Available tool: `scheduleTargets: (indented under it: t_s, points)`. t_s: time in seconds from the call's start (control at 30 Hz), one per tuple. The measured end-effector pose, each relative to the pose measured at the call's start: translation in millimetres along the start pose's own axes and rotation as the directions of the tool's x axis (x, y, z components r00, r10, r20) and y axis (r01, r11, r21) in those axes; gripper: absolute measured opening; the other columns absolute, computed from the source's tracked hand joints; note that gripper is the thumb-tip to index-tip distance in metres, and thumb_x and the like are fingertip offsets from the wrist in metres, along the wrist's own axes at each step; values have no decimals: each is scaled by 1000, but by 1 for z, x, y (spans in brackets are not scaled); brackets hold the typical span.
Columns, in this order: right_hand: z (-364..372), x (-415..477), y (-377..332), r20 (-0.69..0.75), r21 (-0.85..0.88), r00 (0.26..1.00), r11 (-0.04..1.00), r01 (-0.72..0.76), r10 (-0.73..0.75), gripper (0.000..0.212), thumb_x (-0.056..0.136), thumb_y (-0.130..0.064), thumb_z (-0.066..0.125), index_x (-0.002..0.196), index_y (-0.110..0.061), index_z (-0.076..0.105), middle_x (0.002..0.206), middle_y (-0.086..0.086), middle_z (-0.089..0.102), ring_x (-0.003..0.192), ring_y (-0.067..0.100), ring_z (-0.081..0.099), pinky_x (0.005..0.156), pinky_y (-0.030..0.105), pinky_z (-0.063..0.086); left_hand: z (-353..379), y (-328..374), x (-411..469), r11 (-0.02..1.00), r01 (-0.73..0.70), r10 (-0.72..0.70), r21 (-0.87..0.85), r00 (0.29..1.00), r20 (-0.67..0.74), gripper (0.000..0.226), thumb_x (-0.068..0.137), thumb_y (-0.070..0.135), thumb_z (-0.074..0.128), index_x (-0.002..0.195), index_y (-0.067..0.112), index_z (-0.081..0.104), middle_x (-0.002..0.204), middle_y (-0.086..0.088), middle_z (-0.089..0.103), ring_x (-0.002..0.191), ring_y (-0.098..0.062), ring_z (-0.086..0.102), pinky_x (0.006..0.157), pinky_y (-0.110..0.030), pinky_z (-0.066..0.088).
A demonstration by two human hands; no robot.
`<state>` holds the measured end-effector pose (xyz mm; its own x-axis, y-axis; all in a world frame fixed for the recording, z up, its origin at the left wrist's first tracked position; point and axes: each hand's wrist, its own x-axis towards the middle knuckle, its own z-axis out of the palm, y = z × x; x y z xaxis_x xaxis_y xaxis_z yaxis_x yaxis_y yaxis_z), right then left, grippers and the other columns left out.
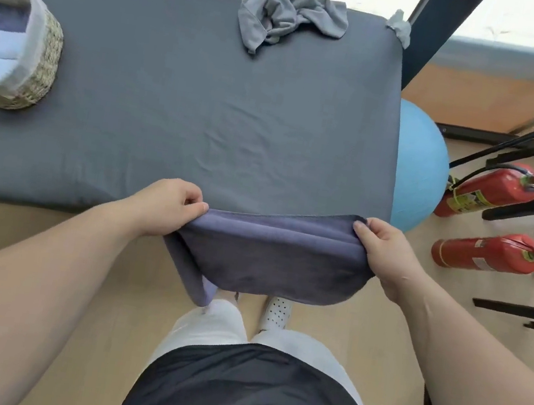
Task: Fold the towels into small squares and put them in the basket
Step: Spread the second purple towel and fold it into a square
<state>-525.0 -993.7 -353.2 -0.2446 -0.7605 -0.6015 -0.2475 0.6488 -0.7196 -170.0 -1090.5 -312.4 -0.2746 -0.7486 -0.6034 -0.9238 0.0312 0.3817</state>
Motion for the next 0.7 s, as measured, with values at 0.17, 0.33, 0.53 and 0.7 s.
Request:
scheduleTargets:
  t_s: [0.17, 0.33, 0.53, 0.7]
  points:
    - [18, 52, 8, -80, -58, 994, 996, -75, 70, 36, 103, -27, 52, 83, 3, 49, 74, 4, 47, 72, 17, 40, 65, 34, 30, 4, -12, 57, 996, 58, -55, -72, 997, 47, 22, 92, 16, 46, 73, 7, 51, 68, -2, 52, 67, -22, 46, 60, -35, 37]
    - [38, 112, 10, -172, -130, 981, 986, -109, 86, 31, 103, -26, 51, 85, 0, 51, 73, 7, 51, 72, 19, 44, 64, 35, 35, 12, -29, 133, 994, 110, -111, -8, 994, -13, 25, 92, 19, 46, 68, 11, 44, 67, -5, 52, 72, -30, 48, 59, -37, 33]
    - [38, 199, 6, -324, -395, 945, 914, -93, -45, 25, 103, -35, 46, 87, -17, 49, 82, 6, 63, 83, 33, 56, 68, 36, 36, 34, -32, 231, 994, 102, -96, 35, 984, -148, 14, 98, 26, 48, 90, 16, 52, 89, -12, 65, 84, -35, 55, 69, -39, 41]
    - [23, 266, 3, -241, -702, 949, 712, -25, -203, 29, 105, -42, 37, 101, -18, 51, 90, 17, 66, 78, 38, 52, 67, 42, 39, 34, -25, 302, 952, -14, 93, 306, 964, -248, 19, 98, 32, 51, 97, 14, 58, 99, -15, 63, 91, -40, 61, 71, -42, 45]
